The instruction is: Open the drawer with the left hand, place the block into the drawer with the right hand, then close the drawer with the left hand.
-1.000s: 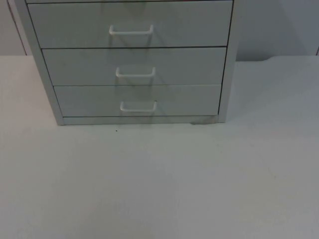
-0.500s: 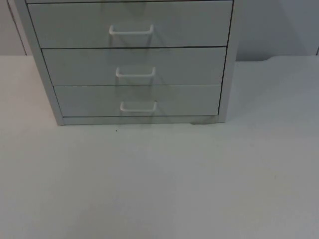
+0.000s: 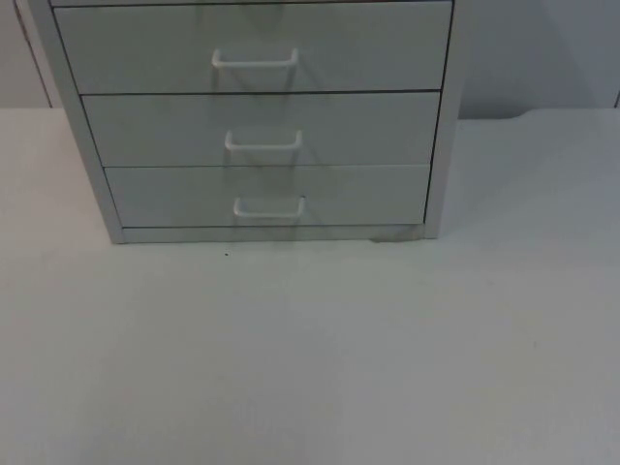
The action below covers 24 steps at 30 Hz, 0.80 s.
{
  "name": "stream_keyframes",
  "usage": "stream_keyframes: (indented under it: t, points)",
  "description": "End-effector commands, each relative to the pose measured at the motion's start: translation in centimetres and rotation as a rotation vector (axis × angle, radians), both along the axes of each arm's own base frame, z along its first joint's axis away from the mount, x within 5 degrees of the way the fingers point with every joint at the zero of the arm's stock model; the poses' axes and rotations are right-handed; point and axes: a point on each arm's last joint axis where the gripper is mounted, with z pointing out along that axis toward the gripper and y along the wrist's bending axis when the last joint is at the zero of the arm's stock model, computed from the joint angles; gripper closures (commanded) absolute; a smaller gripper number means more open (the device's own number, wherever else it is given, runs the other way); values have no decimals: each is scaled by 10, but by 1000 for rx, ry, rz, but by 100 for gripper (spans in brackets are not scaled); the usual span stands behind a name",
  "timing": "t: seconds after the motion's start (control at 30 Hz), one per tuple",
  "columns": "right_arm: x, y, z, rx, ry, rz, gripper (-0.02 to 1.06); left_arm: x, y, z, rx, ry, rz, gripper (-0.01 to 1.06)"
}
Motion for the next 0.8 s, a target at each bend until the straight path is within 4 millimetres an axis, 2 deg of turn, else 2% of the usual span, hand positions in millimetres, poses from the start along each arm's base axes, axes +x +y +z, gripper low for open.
stream_keyframes:
  t: [0.0,0.5,0.77]
  points:
    - [1,0,0,2,-13,-2,-1,0,0,-1,-6,-9,9,0]
    - [1,0,0,5,-14,-5,-1,0,0,-1,-6,-9,9,0]
    - [1,1,0,4,-14,-126,-1,0,0,-1,-6,-9,9,0]
